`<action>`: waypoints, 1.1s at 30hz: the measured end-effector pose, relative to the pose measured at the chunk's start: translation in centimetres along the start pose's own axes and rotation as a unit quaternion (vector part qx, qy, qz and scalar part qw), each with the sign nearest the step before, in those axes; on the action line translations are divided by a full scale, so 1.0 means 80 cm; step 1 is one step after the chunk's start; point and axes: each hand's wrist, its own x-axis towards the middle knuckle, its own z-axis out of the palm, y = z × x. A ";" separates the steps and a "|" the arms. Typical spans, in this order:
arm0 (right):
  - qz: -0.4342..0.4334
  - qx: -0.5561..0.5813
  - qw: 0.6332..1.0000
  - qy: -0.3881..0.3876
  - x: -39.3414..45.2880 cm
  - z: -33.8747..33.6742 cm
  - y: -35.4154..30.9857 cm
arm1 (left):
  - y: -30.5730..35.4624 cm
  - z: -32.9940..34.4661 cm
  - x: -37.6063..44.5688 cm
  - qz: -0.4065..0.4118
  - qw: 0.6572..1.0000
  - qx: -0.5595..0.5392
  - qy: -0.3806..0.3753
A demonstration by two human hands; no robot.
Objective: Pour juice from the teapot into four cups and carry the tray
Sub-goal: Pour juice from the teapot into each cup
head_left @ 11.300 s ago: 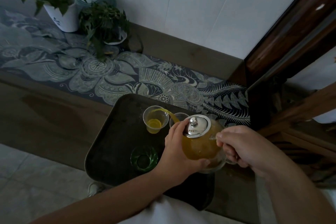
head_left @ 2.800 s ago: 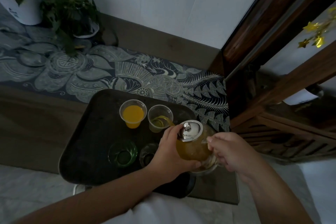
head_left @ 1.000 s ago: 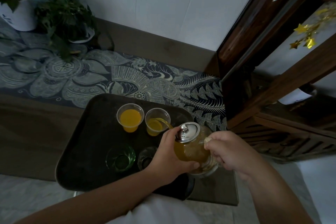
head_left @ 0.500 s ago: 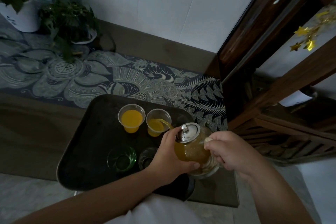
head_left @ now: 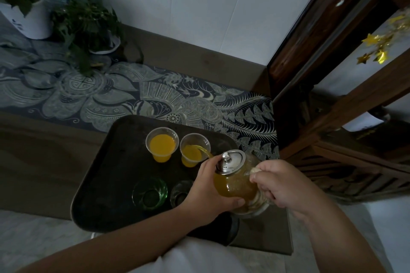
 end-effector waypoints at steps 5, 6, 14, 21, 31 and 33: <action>-0.006 -0.017 1.000 0.009 0.000 0.002 0.000 | 0.001 -0.001 -0.001 0.000 1.000 -0.007 0.001; -0.010 -0.024 1.000 0.012 0.000 0.002 0.000 | 0.002 -0.002 -0.001 0.000 1.000 -0.009 0.000; -0.015 -0.023 1.000 0.012 0.000 0.004 -0.001 | 0.004 -0.004 -0.002 0.003 1.000 -0.008 -0.006; -0.011 -0.015 1.000 0.005 0.000 0.006 -0.002 | 0.001 -0.005 -0.003 0.002 1.000 -0.012 -0.009; -0.002 -0.015 1.000 0.007 0.002 0.008 0.000 | -0.004 -0.004 -0.002 0.001 1.000 -0.023 -0.006; 0.000 -0.018 1.000 0.009 0.003 0.009 0.001 | -0.006 -0.003 -0.002 -0.003 1.000 -0.025 -0.009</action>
